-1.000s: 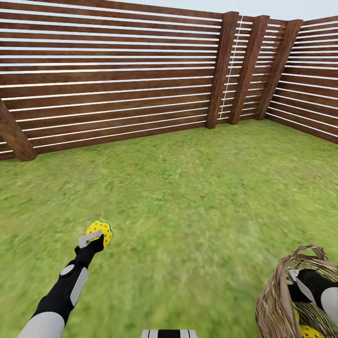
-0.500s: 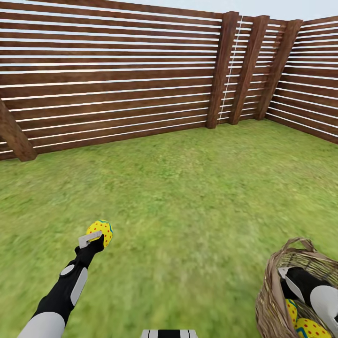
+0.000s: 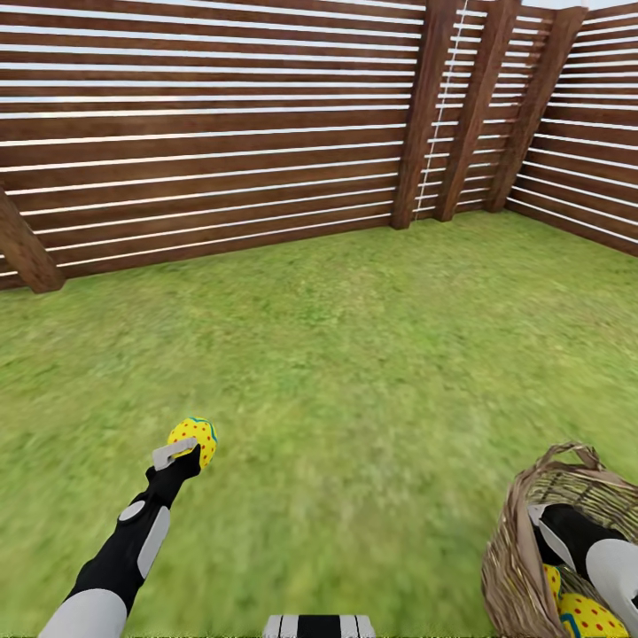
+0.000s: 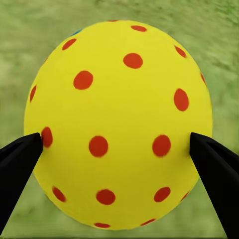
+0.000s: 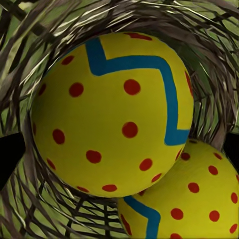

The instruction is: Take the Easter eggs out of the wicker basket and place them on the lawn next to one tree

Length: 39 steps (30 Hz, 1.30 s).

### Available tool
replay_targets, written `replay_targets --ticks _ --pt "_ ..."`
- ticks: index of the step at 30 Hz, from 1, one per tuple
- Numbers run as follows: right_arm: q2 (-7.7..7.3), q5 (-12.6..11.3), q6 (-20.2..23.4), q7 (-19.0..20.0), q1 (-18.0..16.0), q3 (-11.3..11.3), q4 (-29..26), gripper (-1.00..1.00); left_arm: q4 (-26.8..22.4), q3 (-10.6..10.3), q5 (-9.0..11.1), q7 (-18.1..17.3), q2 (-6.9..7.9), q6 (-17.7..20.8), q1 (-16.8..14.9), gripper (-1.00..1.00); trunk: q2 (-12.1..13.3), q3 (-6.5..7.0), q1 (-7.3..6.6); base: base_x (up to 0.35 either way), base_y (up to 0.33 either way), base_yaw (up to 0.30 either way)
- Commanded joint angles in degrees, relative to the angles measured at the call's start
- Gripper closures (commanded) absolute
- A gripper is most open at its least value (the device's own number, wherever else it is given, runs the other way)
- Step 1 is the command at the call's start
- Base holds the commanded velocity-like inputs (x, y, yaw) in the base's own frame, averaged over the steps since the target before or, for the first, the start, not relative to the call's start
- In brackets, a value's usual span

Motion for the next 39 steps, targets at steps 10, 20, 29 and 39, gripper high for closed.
replay_targets --ticks 10,20,29,39 --pt "-0.04 -0.48 0.3 0.14 -0.01 0.6 -0.11 -1.0 0.56 0.08 0.59 -0.47 -0.03 -0.11 -0.04 1.0 -0.15 -2.26 0.24 0.0 0.0 0.0" --pt "0.04 -0.47 0.3 -0.1 -0.01 0.64 -0.11 -1.0 0.57 0.1 0.63 -0.47 -0.1 -0.19 -0.04 1.0 -0.23 -3.59 0.4 0.0 0.0 0.0" --pt "0.05 -0.4 0.21 -0.13 -0.01 0.71 -0.11 1.0 0.57 0.09 0.62 -0.47 -0.6 -0.19 -0.04 1.0 -0.23 -3.59 0.4 0.0 0.0 0.0" --pt "0.05 -0.4 0.21 -0.16 -0.01 0.71 -0.11 1.0 0.57 0.16 0.59 -0.47 -0.63 -0.19 -0.04 1.0 -0.23 -3.59 0.4 0.0 0.0 0.0"
